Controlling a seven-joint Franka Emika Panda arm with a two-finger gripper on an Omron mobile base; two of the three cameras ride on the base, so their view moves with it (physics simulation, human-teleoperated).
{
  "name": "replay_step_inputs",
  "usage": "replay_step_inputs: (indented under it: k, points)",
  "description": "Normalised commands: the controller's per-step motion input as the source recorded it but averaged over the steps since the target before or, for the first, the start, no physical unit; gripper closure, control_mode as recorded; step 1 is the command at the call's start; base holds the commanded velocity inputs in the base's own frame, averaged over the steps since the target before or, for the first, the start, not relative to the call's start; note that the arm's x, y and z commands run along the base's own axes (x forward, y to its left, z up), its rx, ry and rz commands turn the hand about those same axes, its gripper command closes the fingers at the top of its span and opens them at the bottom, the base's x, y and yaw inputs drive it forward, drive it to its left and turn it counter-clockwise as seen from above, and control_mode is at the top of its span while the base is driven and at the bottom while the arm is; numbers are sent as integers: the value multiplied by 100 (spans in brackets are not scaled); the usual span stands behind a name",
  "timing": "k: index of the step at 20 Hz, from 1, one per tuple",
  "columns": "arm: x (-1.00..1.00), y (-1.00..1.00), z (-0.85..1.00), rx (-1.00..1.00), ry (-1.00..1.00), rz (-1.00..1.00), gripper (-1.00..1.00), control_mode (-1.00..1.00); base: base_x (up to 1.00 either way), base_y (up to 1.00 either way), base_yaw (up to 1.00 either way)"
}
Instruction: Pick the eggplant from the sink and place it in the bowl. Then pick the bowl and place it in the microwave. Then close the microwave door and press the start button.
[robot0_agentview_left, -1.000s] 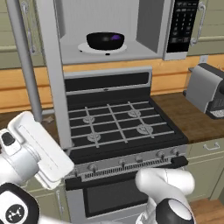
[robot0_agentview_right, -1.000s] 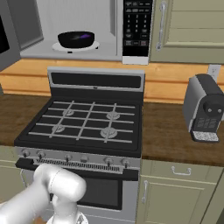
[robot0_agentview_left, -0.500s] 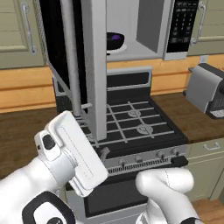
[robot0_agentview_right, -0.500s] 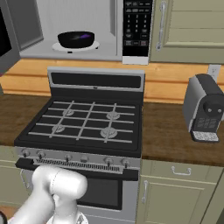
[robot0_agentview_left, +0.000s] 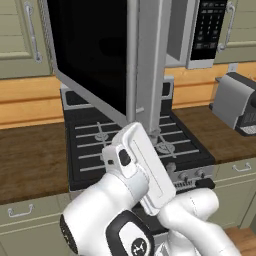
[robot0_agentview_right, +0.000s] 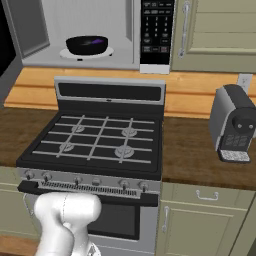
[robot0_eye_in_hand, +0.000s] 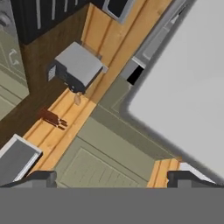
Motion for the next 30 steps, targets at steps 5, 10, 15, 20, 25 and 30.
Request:
replay_step_inputs:
  k: [5,10,15,20,25,30]
  points:
    - [13,-100,0,4,-1,0,-100,-100,0,0,0]
    - [47,-100,0,5,0,0,-100,-100,0,0,0]
    - [-18,-36,-5,0,-13,4,-100,-100,0,0,0]
    - [-100,100,-43,-21,-35,4,-100,-100,0,0,0]
    - [13,88,-1,-6,-13,-14,-100,-100,0,0,0]
    - [100,39,7,0,0,-37,-100,-100,0,0,0]
